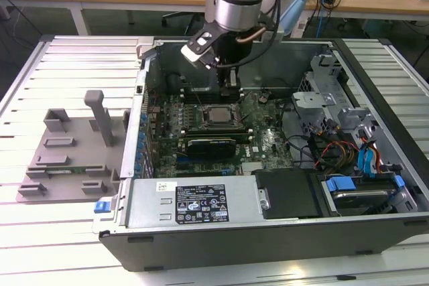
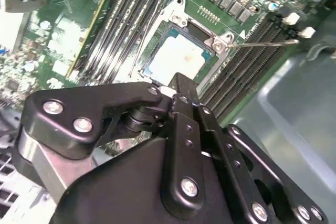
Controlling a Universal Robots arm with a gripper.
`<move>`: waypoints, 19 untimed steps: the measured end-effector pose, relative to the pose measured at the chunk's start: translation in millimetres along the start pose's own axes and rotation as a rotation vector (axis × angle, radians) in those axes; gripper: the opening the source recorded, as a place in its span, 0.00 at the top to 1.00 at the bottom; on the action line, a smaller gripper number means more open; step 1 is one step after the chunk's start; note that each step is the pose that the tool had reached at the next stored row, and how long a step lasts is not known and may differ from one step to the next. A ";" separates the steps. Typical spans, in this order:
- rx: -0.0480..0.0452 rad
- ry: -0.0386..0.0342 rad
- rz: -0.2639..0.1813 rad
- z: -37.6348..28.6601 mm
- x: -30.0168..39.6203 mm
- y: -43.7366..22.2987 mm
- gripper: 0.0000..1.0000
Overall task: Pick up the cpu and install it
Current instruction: 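Place the cpu into insertion slot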
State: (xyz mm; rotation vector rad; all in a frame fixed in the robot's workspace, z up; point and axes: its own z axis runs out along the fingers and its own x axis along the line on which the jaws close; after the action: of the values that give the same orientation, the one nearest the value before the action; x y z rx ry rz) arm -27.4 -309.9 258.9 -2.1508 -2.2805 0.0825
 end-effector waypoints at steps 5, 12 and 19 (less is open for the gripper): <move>0.0002 -0.0022 0.000 -25.3 -0.8 -1.1 0.89; 0.0001 -0.0021 0.000 -36.9 -1.2 -1.6 0.89; 0.0001 -0.0021 0.000 -37.9 -1.2 -1.6 0.89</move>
State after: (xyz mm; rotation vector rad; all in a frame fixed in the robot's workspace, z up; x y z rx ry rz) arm -27.4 -309.9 296.8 -2.1518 -2.2815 0.0849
